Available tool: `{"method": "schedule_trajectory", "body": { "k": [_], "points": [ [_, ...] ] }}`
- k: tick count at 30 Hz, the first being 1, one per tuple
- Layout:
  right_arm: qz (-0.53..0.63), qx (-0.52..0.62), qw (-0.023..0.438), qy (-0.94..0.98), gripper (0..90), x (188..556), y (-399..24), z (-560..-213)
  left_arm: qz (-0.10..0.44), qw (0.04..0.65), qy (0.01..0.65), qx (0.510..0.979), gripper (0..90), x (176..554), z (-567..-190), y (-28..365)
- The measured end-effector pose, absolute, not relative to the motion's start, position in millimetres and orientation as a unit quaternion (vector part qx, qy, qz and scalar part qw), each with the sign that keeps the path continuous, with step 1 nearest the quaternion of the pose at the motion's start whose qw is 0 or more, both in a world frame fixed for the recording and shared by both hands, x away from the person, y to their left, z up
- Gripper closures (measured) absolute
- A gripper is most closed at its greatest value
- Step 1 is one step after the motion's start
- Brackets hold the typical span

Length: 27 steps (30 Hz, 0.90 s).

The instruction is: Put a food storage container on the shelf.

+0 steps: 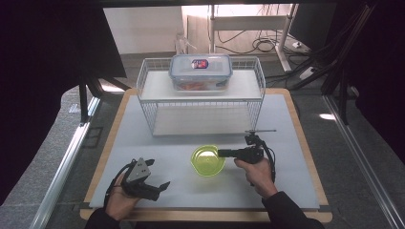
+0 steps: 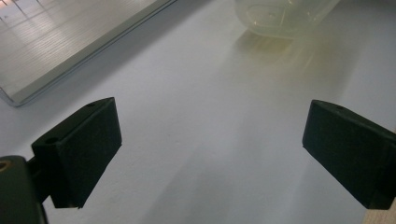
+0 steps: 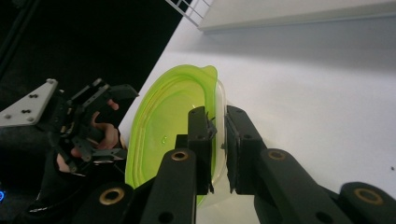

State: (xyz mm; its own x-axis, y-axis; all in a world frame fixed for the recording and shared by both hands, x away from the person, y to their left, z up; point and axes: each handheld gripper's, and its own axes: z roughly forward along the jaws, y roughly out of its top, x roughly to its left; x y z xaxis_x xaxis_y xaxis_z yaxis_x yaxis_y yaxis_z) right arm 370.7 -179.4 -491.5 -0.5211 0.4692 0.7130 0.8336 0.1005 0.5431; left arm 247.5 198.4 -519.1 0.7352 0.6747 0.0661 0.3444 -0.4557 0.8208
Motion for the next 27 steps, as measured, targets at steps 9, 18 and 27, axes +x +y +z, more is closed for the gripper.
{"method": "schedule_trajectory", "body": {
  "k": [9,18,27],
  "points": [
    [-0.505,-0.444,0.172,-0.72,81.7,368,-183,-480,0.196,0.421,0.305,0.831,4.5,247,-519,198],
    [-0.523,-0.427,0.17,-0.718,81.7,368,-186,-464,0.196,0.419,0.303,0.833,4.6,247,-519,198],
    [-0.523,-0.43,0.154,-0.719,81.7,371,-187,-445,0.194,0.419,0.305,0.833,4.5,248,-520,198]
  ]
}}
